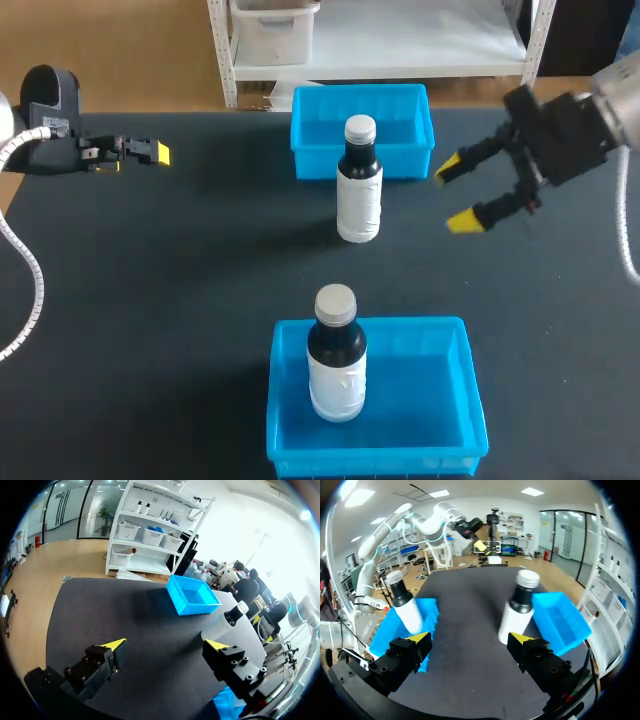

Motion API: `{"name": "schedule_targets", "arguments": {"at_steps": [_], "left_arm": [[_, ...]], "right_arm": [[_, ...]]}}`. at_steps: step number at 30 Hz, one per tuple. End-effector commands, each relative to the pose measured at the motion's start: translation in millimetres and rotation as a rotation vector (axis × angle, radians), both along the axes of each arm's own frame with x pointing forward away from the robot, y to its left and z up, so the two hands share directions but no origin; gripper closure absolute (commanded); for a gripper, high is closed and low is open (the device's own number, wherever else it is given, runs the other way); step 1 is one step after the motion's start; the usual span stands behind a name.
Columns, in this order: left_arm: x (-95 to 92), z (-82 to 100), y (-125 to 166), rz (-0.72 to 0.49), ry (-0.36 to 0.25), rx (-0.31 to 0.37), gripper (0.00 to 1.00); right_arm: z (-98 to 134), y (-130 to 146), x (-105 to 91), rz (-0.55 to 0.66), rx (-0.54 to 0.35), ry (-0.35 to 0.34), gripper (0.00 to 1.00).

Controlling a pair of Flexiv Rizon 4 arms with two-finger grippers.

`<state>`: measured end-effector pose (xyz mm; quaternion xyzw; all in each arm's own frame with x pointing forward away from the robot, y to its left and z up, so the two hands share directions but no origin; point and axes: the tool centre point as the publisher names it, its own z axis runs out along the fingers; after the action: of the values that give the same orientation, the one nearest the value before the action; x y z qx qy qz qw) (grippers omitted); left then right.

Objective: Pick up the bottle, and place it in the far bin if it is heavy, or in the near bin if it is light.

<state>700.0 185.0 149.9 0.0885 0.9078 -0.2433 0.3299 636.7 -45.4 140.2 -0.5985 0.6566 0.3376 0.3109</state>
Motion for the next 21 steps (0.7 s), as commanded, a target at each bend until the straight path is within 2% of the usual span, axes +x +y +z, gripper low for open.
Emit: {"name": "schedule_targets", "arguments": {"at_steps": [1,4,10,15,21], "left_arm": [[0.0,0.0,0,0.0,0.0,0.0,0.0],[0.0,0.0,0,0.0,0.0,0.0,0.0],[0.0,0.0,0,0.0,0.0,0.0,0.0],[0.0,0.0,0,0.0,0.0,0.0,0.0],[0.0,0.0,0,0.0,0.0,0.0,0.0]], "right_arm": [[0,-9,30.7,-0.025,0.003,-0.002,0.0],[-1,-9,56.0,-0.049,0.008,-0.007,0.0],[-3,6,86.9,-0.056,0.017,-0.018,0.0],[-8,29,100.1,-0.042,0.034,-0.002,0.0],[-11,55,103.1,-0.022,0.049,0.004,0.0]]}}
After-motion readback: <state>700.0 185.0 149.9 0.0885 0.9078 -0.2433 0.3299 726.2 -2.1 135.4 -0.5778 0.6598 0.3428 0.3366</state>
